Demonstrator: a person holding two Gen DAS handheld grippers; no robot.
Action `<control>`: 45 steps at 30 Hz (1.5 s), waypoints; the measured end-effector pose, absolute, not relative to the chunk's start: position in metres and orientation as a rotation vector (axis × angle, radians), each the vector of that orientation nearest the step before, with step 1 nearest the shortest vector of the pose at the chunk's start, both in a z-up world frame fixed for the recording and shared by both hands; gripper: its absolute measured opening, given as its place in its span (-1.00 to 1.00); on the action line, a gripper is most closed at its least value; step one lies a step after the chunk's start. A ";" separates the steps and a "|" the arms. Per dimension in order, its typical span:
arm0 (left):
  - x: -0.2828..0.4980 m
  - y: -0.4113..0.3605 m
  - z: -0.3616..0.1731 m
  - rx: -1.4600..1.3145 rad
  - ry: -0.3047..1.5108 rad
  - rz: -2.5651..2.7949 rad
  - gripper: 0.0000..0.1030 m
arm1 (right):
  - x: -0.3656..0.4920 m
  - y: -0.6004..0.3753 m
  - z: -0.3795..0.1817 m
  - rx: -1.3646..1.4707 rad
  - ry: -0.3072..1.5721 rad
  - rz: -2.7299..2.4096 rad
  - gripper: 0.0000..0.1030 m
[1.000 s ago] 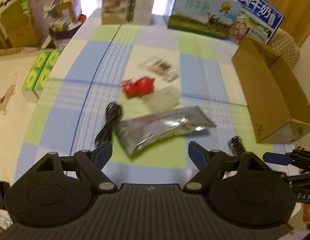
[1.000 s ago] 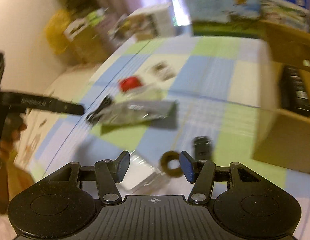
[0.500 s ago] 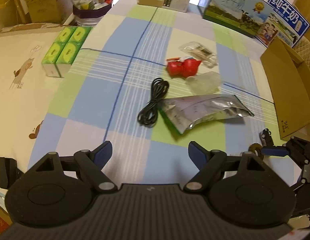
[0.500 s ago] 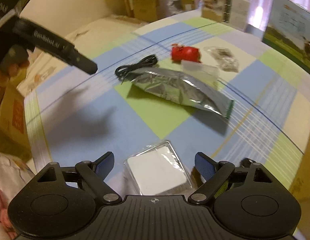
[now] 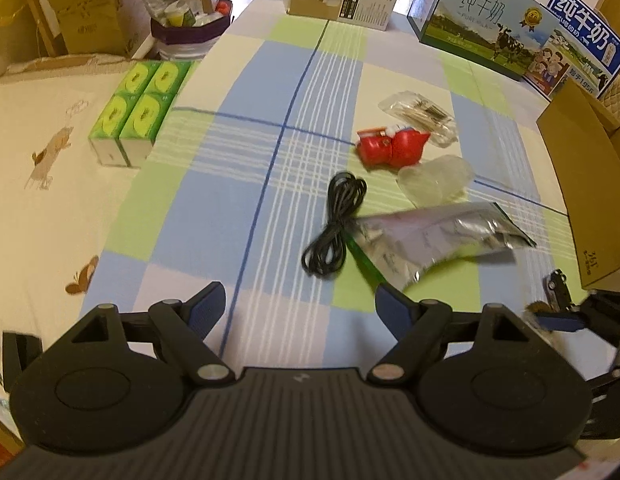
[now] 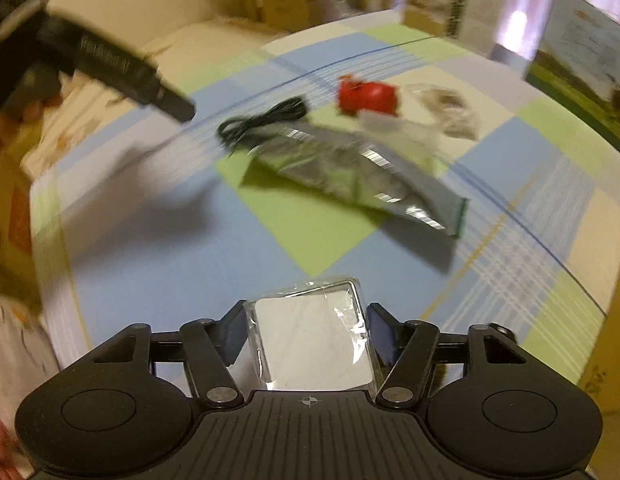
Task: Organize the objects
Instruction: 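Grasp the clear plastic packet with the white pad using the right tool, then grasp the black coiled cable with the left tool, then carry the black cable in the left tool while the right tool carries the clear packet to the cardboard box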
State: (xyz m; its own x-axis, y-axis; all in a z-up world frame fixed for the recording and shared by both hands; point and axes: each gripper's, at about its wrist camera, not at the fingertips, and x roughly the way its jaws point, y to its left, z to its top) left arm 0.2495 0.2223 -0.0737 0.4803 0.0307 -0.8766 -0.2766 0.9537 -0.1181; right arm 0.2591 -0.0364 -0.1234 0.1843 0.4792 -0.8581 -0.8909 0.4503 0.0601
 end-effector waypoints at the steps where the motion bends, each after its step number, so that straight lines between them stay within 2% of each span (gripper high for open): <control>1: 0.253 0.223 -0.075 -0.251 1.053 0.189 0.51 | 0.263 -0.039 -0.119 -0.485 0.959 1.009 0.14; 11: 0.313 0.221 -0.092 -0.172 1.049 0.132 0.33 | 0.294 -0.074 -0.079 -0.222 0.928 0.788 0.12; 21: 0.359 0.209 -0.118 -0.105 1.104 0.056 0.14 | 0.309 -0.107 -0.068 -0.131 0.929 0.648 0.12; 25: 0.368 0.208 -0.129 -0.087 1.130 0.052 -0.14 | 0.309 -0.111 -0.069 -0.123 0.935 0.631 0.12; 28: 0.368 0.207 -0.130 -0.063 1.116 0.048 -0.16 | 0.310 -0.111 -0.070 -0.122 0.937 0.629 0.13; 31: 0.364 0.209 -0.128 -0.071 1.107 0.040 -0.49 | 0.311 -0.109 -0.071 -0.122 0.939 0.626 0.12; 45: 0.317 0.227 -0.105 -0.168 1.053 0.099 -0.53 | 0.306 -0.109 -0.062 -0.109 0.903 0.638 0.12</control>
State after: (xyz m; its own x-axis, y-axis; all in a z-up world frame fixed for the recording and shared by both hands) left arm 0.3175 0.2266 -0.1046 0.4919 0.0005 -0.8707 -0.1612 0.9828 -0.0904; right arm 0.3059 -0.1094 -0.0615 0.4497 0.4700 -0.7595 -0.5588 0.8114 0.1712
